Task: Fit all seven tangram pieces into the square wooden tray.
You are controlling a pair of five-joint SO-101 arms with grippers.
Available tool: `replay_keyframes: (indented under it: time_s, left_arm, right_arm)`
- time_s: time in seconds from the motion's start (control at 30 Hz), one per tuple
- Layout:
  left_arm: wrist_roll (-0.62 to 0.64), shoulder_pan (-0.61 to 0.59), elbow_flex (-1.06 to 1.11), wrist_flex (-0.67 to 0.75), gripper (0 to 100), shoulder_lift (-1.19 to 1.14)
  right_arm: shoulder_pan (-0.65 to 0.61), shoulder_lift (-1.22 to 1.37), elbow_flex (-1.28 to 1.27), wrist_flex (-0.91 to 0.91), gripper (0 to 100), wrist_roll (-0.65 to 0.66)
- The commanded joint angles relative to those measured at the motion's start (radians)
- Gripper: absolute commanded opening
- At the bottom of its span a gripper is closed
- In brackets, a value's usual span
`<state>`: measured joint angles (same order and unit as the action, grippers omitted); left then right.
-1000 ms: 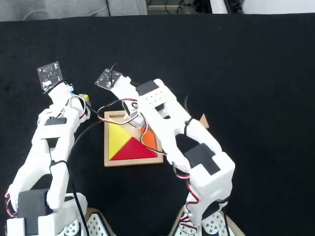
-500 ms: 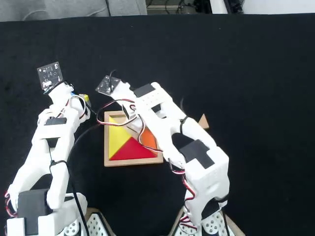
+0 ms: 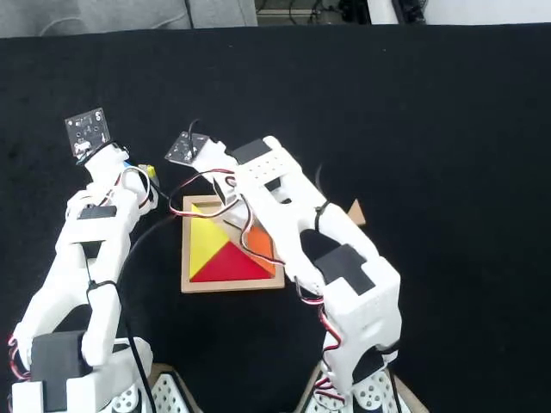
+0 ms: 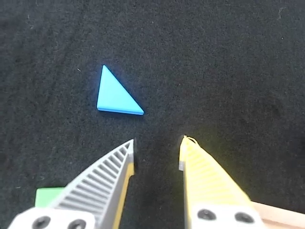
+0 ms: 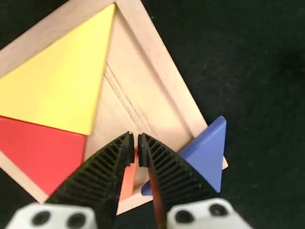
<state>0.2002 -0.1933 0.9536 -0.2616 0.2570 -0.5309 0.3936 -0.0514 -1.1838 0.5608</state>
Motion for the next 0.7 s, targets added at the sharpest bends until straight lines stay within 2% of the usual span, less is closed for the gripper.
replay_keyframes:
  time_s: [0.0, 0.37, 0.67]
  left_arm:
    - [0.006, 0.008, -0.039, 0.015, 16, 0.035]
    - [0.006, 0.008, -0.038, 0.015, 16, 0.035]
    - [0.006, 0.008, -0.038, 0.015, 16, 0.035]
  right_arm:
    - [0.011, -0.012, 0.041, -0.015, 1.1, 0.012]
    - [0.063, -0.010, 0.039, -0.014, 1.6, 0.011]
    - [0.035, -0.012, 0.041, -0.017, 1.6, 0.012]
